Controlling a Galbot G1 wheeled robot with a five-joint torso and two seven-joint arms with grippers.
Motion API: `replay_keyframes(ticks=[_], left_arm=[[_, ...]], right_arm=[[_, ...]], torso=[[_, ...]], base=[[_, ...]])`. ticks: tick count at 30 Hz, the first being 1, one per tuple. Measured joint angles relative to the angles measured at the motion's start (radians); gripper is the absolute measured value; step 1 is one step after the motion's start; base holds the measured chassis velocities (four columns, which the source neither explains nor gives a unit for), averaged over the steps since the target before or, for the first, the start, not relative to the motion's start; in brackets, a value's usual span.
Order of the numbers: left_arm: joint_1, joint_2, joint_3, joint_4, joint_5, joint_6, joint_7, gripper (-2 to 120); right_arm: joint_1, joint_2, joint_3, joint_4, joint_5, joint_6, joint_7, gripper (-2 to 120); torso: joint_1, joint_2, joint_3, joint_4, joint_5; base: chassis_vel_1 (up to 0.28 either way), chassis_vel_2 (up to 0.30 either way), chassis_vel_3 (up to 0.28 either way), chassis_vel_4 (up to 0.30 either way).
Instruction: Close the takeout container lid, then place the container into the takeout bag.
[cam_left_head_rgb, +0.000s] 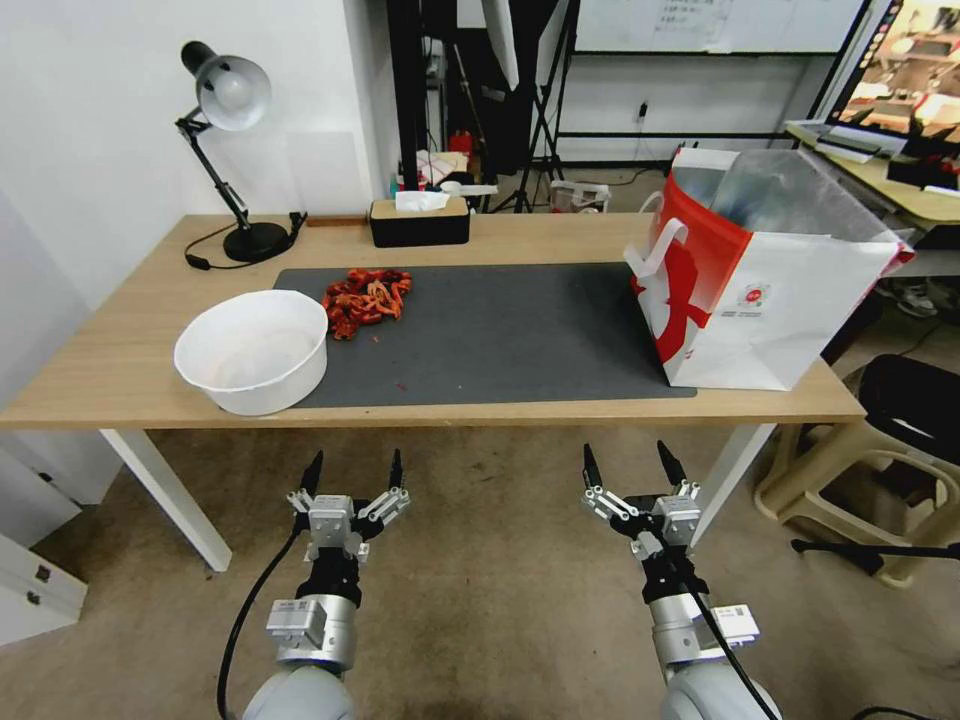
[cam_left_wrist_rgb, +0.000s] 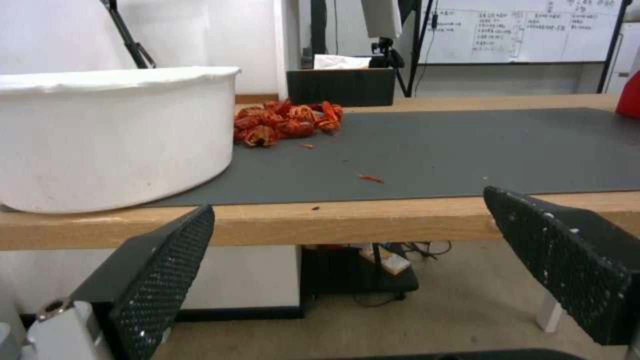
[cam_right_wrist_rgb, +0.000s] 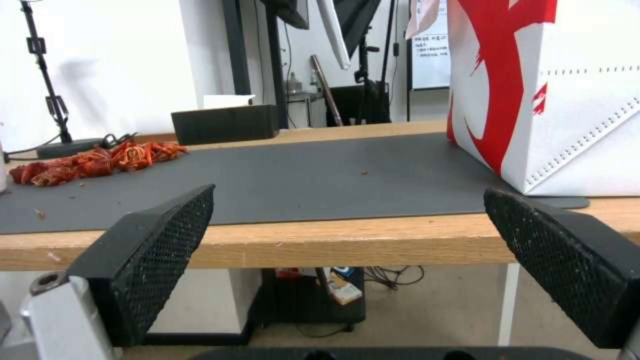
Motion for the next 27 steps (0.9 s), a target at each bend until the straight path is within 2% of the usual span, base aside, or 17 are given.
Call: replay_keyframes(ticks=[27], left_arm=[[0.000, 0.001, 0.000, -0.001, -0.001, 0.002, -0.001, 100]], right_arm=[[0.000, 0.000, 0.000, 0.000, 0.000, 0.000, 0.000, 100]], torso=[[0.000, 0.000, 0.000, 0.0000, 0.0000]], base=[[0.000, 0.000, 0.000, 0.000]])
